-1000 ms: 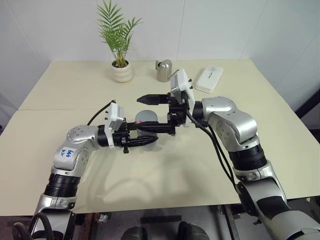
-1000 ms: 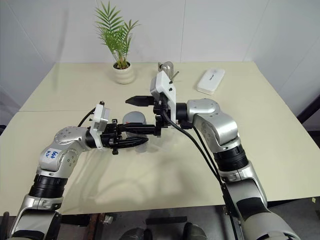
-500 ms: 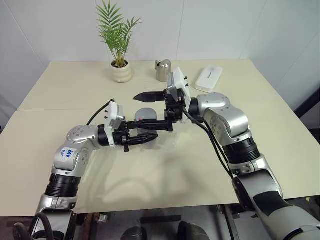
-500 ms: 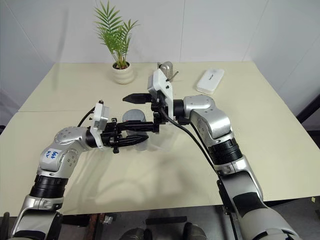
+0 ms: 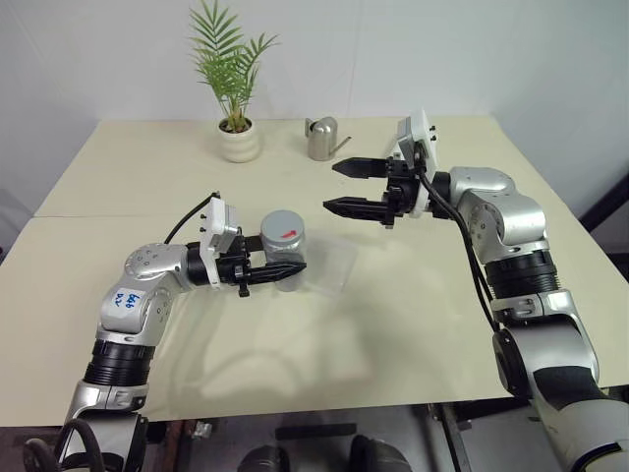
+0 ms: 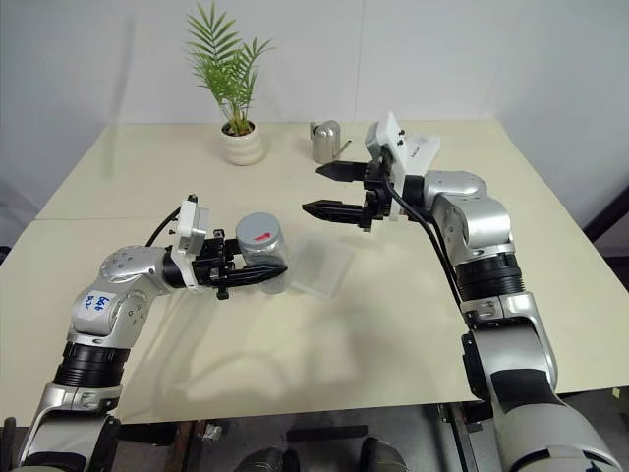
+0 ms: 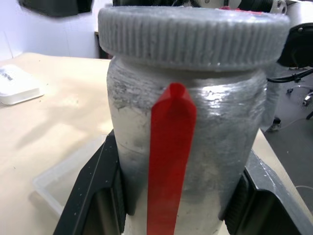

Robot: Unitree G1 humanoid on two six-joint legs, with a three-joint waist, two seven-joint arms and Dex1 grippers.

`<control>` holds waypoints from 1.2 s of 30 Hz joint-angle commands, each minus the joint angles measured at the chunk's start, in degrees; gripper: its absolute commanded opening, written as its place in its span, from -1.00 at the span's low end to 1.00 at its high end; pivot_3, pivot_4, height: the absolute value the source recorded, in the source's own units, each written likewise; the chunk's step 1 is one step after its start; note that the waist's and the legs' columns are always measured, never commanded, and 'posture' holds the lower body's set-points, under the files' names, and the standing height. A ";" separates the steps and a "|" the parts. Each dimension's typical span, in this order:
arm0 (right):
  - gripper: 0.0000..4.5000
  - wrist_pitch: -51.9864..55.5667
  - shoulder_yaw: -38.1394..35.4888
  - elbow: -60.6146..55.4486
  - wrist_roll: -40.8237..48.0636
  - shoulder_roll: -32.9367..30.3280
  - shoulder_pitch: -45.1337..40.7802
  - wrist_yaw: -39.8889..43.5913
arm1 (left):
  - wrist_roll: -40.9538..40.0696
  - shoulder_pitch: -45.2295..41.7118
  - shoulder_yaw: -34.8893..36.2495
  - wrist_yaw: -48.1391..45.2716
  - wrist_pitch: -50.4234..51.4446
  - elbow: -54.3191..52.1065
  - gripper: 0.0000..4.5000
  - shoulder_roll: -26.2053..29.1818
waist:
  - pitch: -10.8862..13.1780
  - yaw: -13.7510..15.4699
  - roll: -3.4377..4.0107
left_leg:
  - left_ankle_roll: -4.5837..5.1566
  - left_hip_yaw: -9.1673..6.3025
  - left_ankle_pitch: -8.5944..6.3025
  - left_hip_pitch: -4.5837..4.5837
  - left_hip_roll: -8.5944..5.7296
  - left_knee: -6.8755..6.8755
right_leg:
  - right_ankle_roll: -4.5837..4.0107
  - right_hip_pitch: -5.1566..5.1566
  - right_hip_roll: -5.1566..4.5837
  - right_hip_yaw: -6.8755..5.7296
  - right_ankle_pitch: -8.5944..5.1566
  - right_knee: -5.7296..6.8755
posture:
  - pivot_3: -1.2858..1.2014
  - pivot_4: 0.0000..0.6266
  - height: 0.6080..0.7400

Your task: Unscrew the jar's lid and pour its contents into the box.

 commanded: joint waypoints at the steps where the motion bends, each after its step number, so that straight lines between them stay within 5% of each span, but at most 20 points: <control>1: 0.99 -0.62 -1.95 0.47 -0.01 -2.06 -0.09 1.95 | -0.97 -1.04 1.10 -0.60 -1.06 -1.64 -0.13 0.30 | 0.00 -0.38 0.00 | -0.01 0.02 0.00 0.00 -0.01 -0.02 | 0.00 -0.01 0.01 0.00 0.00 0.01 | 0.03 -0.52 1.00; 9: 0.99 10.10 -4.65 -10.48 9.14 1.92 -0.73 1.15 | -0.49 -0.95 1.19 -0.09 -1.28 -1.10 -0.13 0.19 | 0.02 -1.26 0.04 | -0.01 0.06 0.01 0.02 0.09 0.00 | 0.00 -0.03 0.02 0.05 0.00 0.05 | 0.03 -0.52 1.00; 16: 0.99 15.22 1.06 -24.46 9.55 8.75 3.45 -6.22 | -0.35 -1.34 0.46 0.62 -0.96 -0.68 -0.13 -0.73 | 0.01 -0.80 0.02 | -0.02 0.01 -0.01 0.03 0.09 0.08 | -0.01 -0.02 0.02 0.04 0.00 0.09 | 0.03 -0.52 1.00; 23: 0.99 12.37 6.31 -24.22 4.42 11.52 4.07 -10.18 | -0.56 -1.29 -0.09 0.60 -0.30 -1.22 -0.13 -1.20 | 0.01 -0.99 0.02 | 0.02 0.01 -0.06 -0.01 0.06 0.19 | 0.00 -0.02 0.00 0.07 0.00 0.12 | 0.03 -0.52 1.00; 36: 0.99 7.78 2.29 -15.73 3.44 7.87 1.38 -8.04 | -0.60 -1.01 -0.38 1.13 -0.43 -1.66 -0.13 -1.33 | 0.01 -1.00 0.02 | 0.02 0.02 -0.06 -0.01 0.07 0.17 | 0.00 -0.03 0.02 0.06 0.00 0.11 | 0.03 -0.52 1.00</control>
